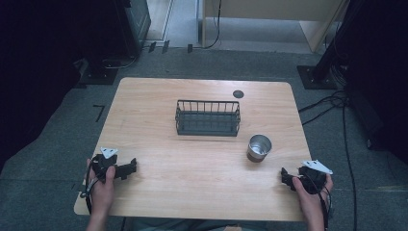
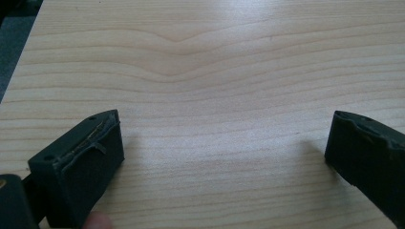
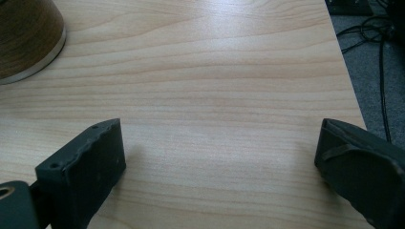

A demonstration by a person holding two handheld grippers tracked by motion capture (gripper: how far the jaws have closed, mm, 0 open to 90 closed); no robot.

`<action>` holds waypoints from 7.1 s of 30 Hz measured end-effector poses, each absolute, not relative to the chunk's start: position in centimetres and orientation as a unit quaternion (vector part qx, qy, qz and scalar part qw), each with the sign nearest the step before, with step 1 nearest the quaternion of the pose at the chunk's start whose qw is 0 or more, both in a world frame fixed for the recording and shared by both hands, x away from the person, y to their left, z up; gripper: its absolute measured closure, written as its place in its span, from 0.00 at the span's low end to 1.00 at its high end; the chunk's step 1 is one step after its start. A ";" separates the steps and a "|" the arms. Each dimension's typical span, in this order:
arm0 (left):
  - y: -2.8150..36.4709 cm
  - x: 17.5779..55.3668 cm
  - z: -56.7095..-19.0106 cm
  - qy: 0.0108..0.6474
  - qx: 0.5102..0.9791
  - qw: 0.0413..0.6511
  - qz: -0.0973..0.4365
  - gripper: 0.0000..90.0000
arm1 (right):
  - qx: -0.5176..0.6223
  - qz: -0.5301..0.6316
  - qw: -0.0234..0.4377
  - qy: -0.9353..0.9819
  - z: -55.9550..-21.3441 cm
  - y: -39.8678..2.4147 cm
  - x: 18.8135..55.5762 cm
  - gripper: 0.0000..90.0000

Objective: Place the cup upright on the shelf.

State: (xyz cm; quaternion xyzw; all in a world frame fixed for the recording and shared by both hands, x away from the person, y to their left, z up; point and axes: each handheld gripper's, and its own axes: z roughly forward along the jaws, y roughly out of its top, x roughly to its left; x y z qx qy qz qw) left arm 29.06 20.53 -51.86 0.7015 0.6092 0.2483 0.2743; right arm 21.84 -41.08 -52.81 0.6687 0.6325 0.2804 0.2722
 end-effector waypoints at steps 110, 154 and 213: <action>20.5 29.1 -51.9 0.609 0.701 0.275 0.248 0.00 | 0.594 0.424 0.294 0.617 -44.4 -27.1 28.1 0.20; 20.5 29.1 -51.9 0.610 0.701 0.275 0.248 0.00 | 0.534 0.457 0.313 0.639 -39.0 -21.7 32.6 0.20; 20.5 29.1 -51.9 0.610 0.700 0.276 0.249 0.00 | 0.544 0.422 0.292 0.664 -43.4 -17.0 41.2 0.20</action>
